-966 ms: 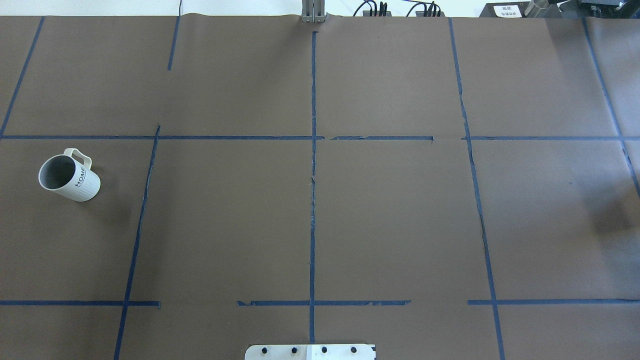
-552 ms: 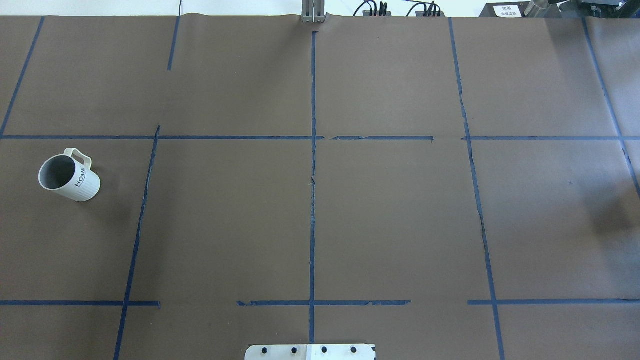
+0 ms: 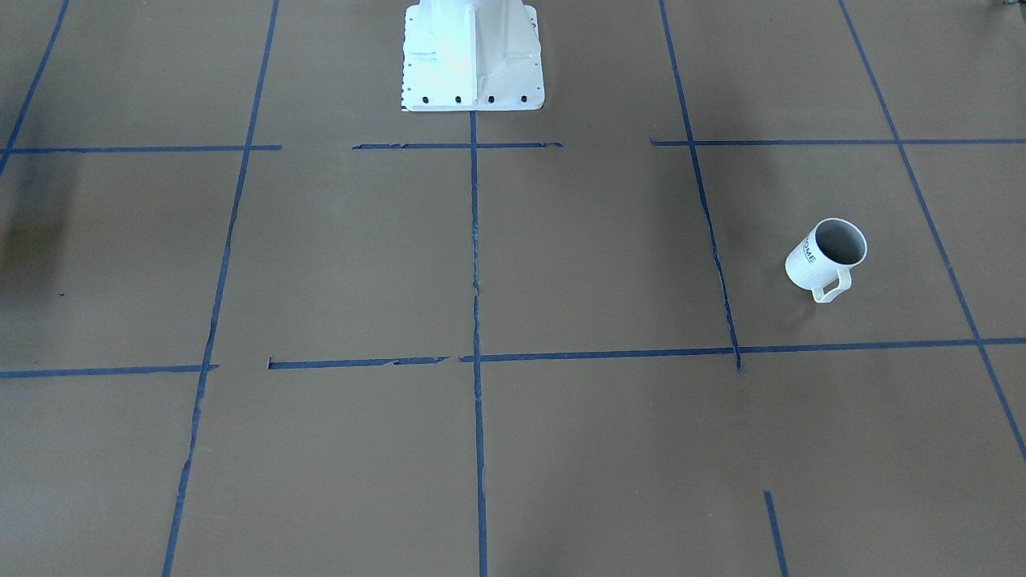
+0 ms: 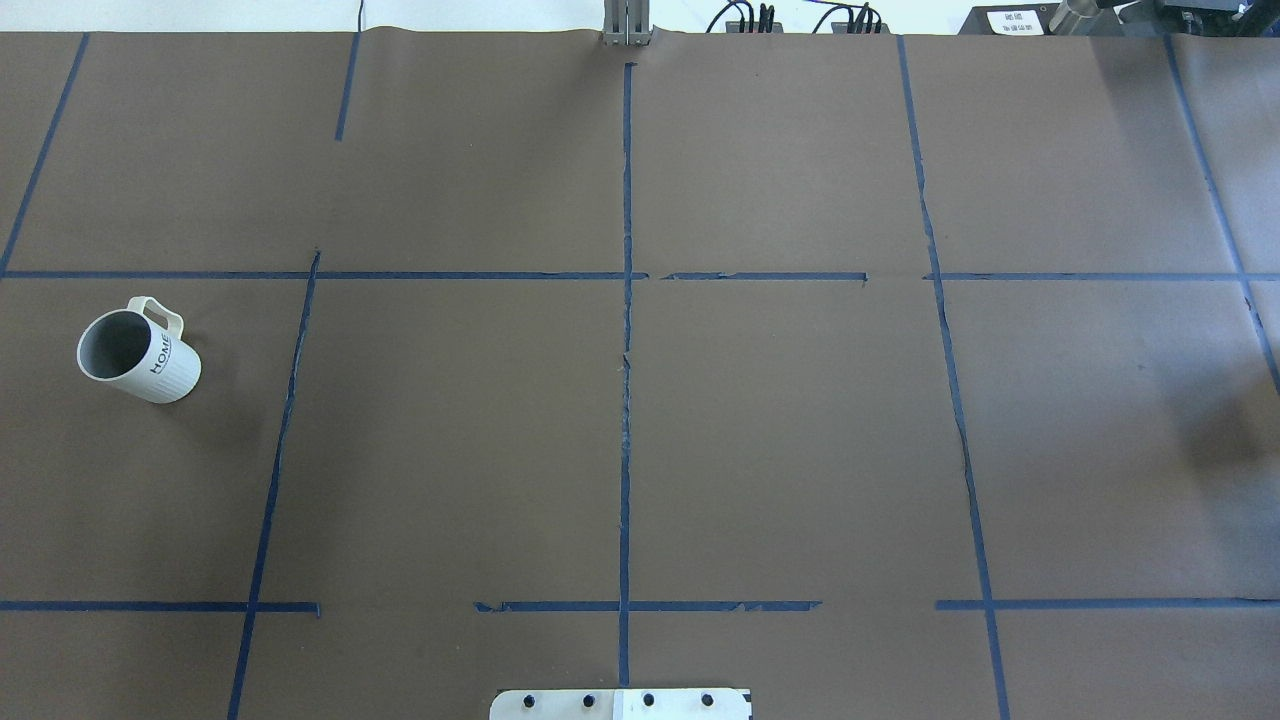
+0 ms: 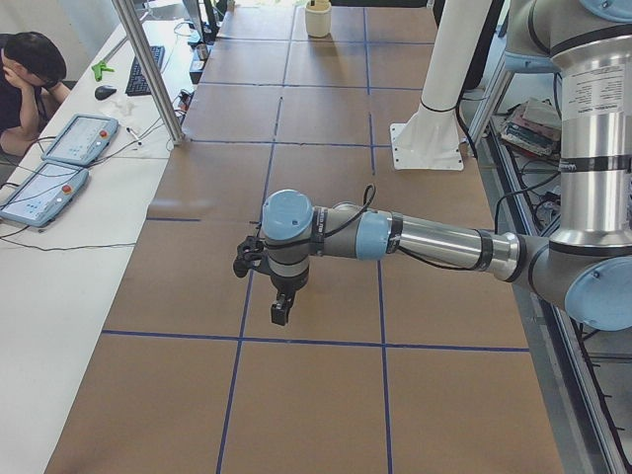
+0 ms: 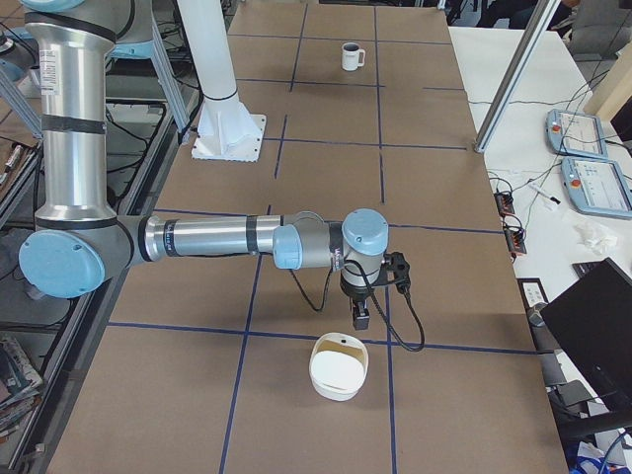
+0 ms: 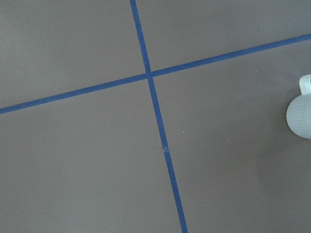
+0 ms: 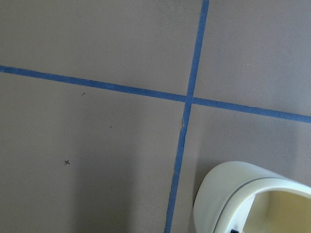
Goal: Left arm hands cup to right arm to dump lemon
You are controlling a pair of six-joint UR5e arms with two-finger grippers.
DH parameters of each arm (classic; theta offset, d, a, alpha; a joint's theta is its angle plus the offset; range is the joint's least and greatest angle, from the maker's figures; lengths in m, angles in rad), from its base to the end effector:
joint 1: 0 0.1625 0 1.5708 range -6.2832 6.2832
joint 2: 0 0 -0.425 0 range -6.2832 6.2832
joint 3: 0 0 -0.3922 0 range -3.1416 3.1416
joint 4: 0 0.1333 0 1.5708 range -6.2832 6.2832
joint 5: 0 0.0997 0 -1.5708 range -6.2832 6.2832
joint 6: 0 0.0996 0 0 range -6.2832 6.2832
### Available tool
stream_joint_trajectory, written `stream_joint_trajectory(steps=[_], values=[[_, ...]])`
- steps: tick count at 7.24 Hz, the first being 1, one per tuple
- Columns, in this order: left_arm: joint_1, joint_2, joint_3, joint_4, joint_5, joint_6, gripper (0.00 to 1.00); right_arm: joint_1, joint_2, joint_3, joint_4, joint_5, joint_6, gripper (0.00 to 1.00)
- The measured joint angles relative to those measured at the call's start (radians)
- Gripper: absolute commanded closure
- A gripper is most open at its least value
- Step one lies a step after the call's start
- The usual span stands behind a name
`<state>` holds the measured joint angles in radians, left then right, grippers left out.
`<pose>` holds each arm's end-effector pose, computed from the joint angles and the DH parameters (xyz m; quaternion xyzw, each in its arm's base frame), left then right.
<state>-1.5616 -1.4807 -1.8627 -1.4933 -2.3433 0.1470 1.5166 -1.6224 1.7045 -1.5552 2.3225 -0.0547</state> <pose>-0.0596 -0.4543 0.5656 0.0833 0.3711 0.0955 0.9199 0.0394 -0.4781 0.6175 0.0455 -0.3666 -0.0685 0.9267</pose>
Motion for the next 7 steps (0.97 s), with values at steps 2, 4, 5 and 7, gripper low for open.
stream_joint_trajectory(steps=[2,4,5,7], values=[[0.1,-0.002,0.015,-0.118,0.004,-0.121,0.0,0.0,0.001,0.002,0.002,0.0,0.001,0.0],[0.21,-0.001,0.028,-0.206,0.006,-0.303,0.0,0.0,0.001,0.004,0.003,0.0,0.001,0.0],[0.258,-0.001,0.032,-0.254,0.006,-0.413,0.0,0.0,0.001,0.004,0.003,0.0,0.001,0.0],[0.346,-0.001,0.054,-0.381,0.022,-0.615,0.0,0.0,0.002,0.004,0.003,0.0,0.001,0.0]])
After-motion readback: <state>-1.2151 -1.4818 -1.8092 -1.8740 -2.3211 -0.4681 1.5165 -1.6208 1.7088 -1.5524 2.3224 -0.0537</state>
